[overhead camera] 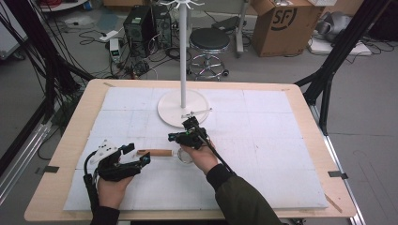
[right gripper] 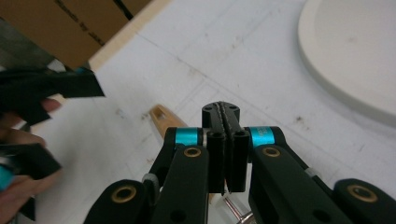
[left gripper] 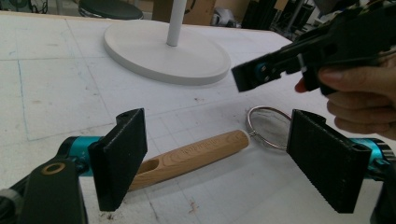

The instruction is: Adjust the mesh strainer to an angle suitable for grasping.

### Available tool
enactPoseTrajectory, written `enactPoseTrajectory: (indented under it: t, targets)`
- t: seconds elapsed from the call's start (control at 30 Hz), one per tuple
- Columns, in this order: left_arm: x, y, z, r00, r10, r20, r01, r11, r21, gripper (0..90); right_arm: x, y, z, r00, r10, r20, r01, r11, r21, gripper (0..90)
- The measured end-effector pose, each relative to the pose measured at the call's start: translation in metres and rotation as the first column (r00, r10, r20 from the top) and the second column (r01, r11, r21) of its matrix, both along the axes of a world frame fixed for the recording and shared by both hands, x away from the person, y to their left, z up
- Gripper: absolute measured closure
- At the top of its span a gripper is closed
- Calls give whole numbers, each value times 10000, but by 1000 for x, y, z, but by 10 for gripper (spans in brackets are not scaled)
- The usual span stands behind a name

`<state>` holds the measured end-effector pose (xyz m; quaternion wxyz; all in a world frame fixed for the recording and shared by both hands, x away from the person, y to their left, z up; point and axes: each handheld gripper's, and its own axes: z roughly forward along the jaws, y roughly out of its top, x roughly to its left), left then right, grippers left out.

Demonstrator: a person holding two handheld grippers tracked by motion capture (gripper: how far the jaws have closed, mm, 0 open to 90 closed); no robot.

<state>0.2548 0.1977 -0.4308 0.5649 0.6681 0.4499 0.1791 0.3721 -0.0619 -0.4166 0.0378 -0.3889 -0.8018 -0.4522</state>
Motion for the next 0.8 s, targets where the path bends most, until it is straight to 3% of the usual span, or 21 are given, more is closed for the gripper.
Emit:
enactPoseTrajectory:
  t: [0.1,0.2,0.4,0.6,0.73,0.8]
  targets:
    - [0,0,0,10000,-38,19,38,10000,-4,207,1,3,-6,9998,29,-174,-34,9996,-292,894]
    - [-1,1,0,10000,-47,44,47,10000,-47,207,-1,7,-9,9999,137,6,-137,9987,-498,894]
    - [-1,1,0,10000,-45,23,45,10000,-37,208,3,6,-17,9993,47,-377,-78,9965,-831,894]
    - [-1,1,0,10000,-38,20,38,10000,-54,208,1,10,-25,9970,259,-729,-355,9903,-1344,894]
    - [-1,1,0,10000,-63,28,63,10000,-28,209,0,8,-28,9985,187,-507,-261,9886,-1485,894]
    - [0,0,0,10000,-61,29,62,10000,-48,209,-2,4,-30,9979,224,-608,-323,9854,-1670,895]
